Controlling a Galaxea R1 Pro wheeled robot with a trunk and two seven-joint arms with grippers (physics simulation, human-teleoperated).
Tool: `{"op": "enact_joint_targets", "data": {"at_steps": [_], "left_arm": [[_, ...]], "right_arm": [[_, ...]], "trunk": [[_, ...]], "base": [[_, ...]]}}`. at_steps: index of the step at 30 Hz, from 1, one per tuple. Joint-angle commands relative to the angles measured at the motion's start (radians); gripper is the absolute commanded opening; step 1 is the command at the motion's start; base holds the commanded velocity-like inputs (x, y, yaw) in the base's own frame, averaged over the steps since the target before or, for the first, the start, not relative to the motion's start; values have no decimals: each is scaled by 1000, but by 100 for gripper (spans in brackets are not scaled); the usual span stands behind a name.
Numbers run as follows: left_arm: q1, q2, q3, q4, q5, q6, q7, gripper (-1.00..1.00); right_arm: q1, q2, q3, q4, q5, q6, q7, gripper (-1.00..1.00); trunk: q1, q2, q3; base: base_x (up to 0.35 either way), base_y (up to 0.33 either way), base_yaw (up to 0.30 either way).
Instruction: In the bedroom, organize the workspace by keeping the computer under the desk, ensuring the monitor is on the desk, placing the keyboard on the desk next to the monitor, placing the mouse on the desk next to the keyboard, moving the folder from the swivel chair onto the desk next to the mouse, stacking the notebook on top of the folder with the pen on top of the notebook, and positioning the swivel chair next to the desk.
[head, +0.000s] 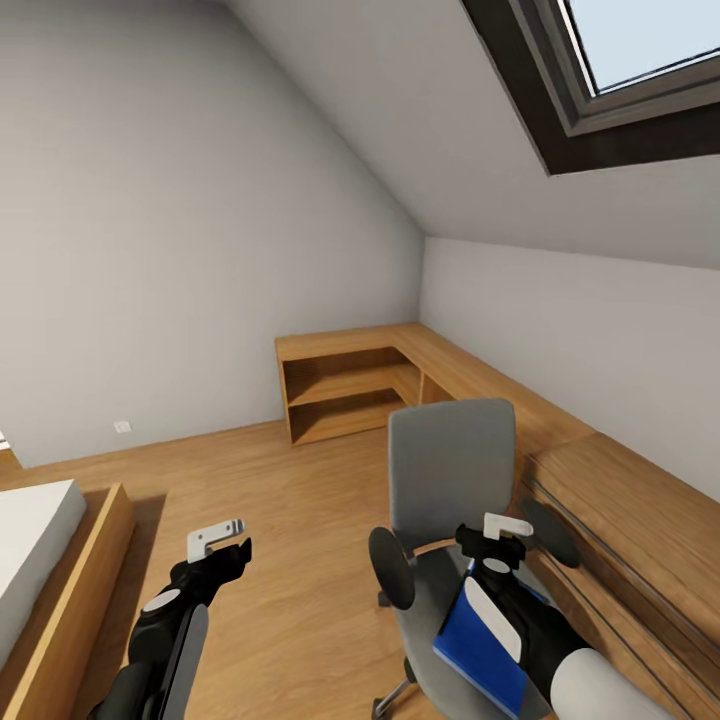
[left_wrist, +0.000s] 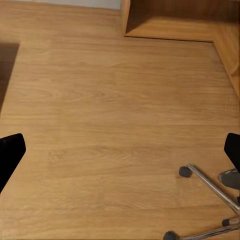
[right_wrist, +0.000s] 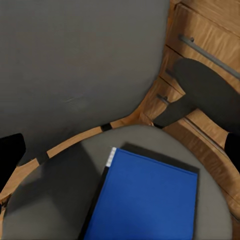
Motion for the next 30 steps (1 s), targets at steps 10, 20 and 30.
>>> {"op": "enact_joint_targets", "data": {"at_steps": [10, 20, 30], "left_arm": [[-1, -2, 0, -113, 8, 9, 5, 100], [-1, 0, 4, -130, 8, 14, 3, 100], [-1, 1, 9, -130, 8, 24, 3, 100]], "right_arm": [[-1, -62, 6, 34, -2, -50, 202, 100], [-1, -68, 7, 61, -1, -135, 244, 100], [-2, -69, 0, 62, 1, -130, 240, 100]], "trunk": [[16, -29, -14], [54, -99, -45], [92, -169, -77]], "base": [[4, 3, 0], [0, 0, 0], [0, 0, 0]]}}
